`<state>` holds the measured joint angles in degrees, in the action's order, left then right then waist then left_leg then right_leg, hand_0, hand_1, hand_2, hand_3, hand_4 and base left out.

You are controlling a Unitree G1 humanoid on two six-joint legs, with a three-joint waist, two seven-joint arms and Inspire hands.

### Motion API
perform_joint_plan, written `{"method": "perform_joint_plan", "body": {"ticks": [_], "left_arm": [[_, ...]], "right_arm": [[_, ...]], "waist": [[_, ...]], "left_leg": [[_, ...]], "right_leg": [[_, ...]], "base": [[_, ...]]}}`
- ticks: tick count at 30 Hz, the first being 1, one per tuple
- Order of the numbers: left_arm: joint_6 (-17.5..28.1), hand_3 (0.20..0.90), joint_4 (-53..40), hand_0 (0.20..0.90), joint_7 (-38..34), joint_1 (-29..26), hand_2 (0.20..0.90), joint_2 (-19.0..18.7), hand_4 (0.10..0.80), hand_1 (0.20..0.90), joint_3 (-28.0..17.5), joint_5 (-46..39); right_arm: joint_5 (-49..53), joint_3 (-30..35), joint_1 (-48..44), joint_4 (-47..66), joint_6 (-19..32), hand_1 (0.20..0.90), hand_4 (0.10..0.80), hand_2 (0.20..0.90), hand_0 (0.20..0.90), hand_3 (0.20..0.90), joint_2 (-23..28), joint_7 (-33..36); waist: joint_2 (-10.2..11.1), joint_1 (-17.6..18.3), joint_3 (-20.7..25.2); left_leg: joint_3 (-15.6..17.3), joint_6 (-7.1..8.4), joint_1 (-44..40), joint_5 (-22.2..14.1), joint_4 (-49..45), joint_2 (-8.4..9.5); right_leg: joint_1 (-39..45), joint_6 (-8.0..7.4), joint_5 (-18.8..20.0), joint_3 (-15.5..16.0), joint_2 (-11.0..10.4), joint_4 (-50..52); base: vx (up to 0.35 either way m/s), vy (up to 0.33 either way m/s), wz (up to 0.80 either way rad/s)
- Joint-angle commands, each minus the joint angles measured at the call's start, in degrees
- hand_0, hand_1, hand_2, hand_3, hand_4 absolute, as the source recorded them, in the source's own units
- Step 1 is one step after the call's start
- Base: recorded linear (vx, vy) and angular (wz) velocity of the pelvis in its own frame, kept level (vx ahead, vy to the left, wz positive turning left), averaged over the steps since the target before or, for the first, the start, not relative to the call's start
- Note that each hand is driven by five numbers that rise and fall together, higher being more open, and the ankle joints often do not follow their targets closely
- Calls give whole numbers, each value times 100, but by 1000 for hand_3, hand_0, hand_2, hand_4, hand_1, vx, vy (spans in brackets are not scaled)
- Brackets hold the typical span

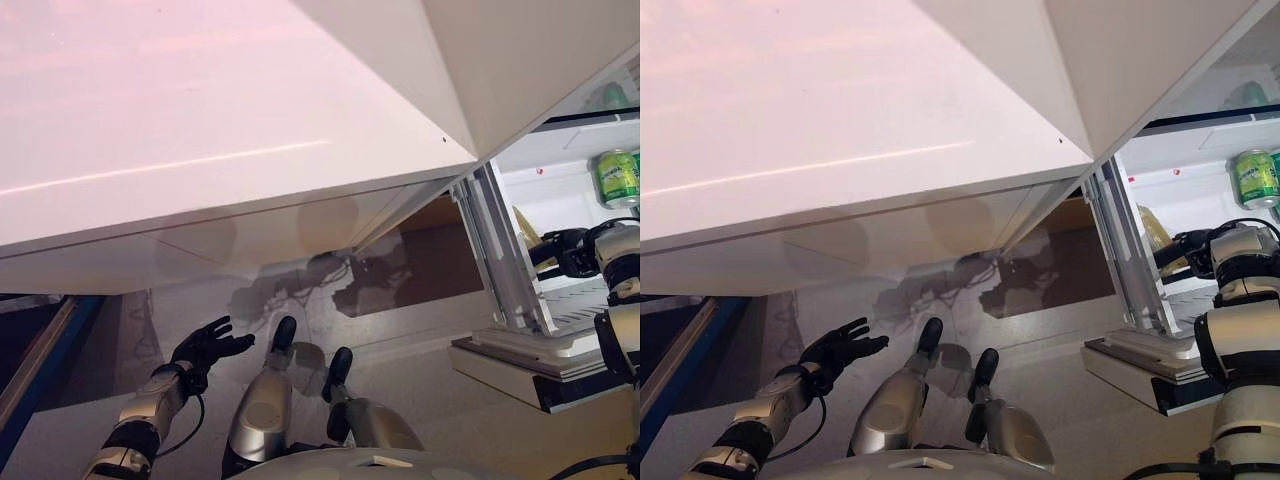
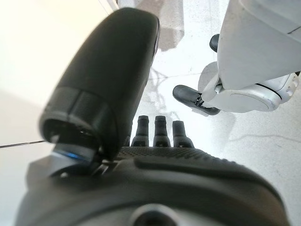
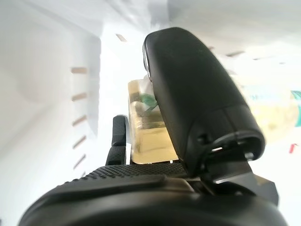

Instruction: Put drinks into fridge and close the fridge

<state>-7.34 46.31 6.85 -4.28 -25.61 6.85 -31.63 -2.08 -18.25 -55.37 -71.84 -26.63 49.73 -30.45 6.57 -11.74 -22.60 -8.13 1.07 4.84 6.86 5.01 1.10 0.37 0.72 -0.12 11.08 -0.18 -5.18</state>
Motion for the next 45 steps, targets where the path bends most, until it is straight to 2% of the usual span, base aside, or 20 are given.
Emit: {"method": "perform_joint_plan", "body": {"ticks": [1,11,15,18,22,24,28,34,35,37,41,45], "left_arm": [[154,900,26,900,26,253,900,-139,800,900,158,-134],[125,900,480,900,98,165,900,4,800,900,215,-8],[33,900,691,900,314,171,900,2,800,900,312,202],[26,900,825,900,429,200,900,26,800,900,364,299],[-59,900,834,900,440,252,900,89,800,900,329,253],[-135,900,827,900,481,299,900,120,800,900,257,292],[-267,900,939,900,605,368,900,203,800,900,97,507],[-103,900,993,900,657,494,900,366,800,900,-103,597],[-66,900,972,900,640,551,900,448,800,900,-180,684],[-9,900,940,900,616,638,900,519,800,900,-218,752],[35,900,904,900,637,752,900,604,800,900,-313,908],[147,900,926,900,619,940,900,733,800,900,-361,1016]], "right_arm": [[59,-433,-325,124,34,900,800,900,900,900,655,363],[318,-219,-142,260,492,900,800,900,900,900,856,783],[433,-167,-41,495,809,900,800,900,900,900,1090,1035],[737,-74,44,1018,1038,900,800,900,900,900,1262,1374],[1176,178,366,2574,866,900,800,900,900,900,1332,2139],[1210,459,584,3312,878,900,800,900,900,900,1408,2515],[1195,1420,1274,4847,1102,900,800,900,900,900,1370,3243],[1249,2549,2232,6474,1761,900,800,900,900,900,1159,4060],[1242,2925,2642,6889,2081,900,800,900,900,900,1051,4343],[1224,3410,3132,7328,2443,900,800,900,900,900,913,4701],[1253,4089,3917,7846,2735,900,800,900,900,900,649,5176],[1495,4729,4694,8116,3214,900,800,900,900,900,91,5824]], "waist": [[-132,83,472],[-157,298,816],[-171,414,1046],[-198,531,1210],[-225,730,1454],[-254,835,1587],[-311,1061,1833],[-369,1305,1972],[-399,1390,1994],[-430,1476,2018],[-474,1591,1992],[-535,1703,1890]], "left_leg": [[362,-169,213,-452,-231,190],[486,-185,-70,-513,-147,194],[555,-180,-212,-569,-126,182],[582,-170,-320,-613,-118,186],[644,-154,-467,-666,-109,171],[677,-151,-546,-692,-100,160],[735,-158,-750,-775,-64,141],[820,-182,-918,-880,-75,136],[838,-191,-967,-915,-95,136],[887,-207,-1015,-970,-135,130],[975,-250,-1007,-1138,-411,130],[995,-337,-996,-1321,-711,162]], "right_leg": [[-626,-324,301,-177,-20,444],[-440,-345,263,-275,-55,378],[-318,-381,242,-318,-75,324],[-237,-407,230,-380,-89,294],[-132,-457,227,-469,-119,264],[-80,-474,217,-524,-124,256],[74,-496,174,-697,-87,215],[191,-493,122,-864,-58,208],[202,-493,92,-919,-51,258],[219,-488,55,-971,-47,306],[186,-458,-79,-1050,-71,555],[148,-405,-206,-1105,-68,835]], "base": [[-3,25,-6],[17,26,-4],[5,8,0],[1,37,-5],[23,33,-18],[52,46,-10],[33,26,-14],[-15,14,-20],[-18,14,-18],[-20,14,-16],[-18,-1,-20],[8,1,-16]]}}
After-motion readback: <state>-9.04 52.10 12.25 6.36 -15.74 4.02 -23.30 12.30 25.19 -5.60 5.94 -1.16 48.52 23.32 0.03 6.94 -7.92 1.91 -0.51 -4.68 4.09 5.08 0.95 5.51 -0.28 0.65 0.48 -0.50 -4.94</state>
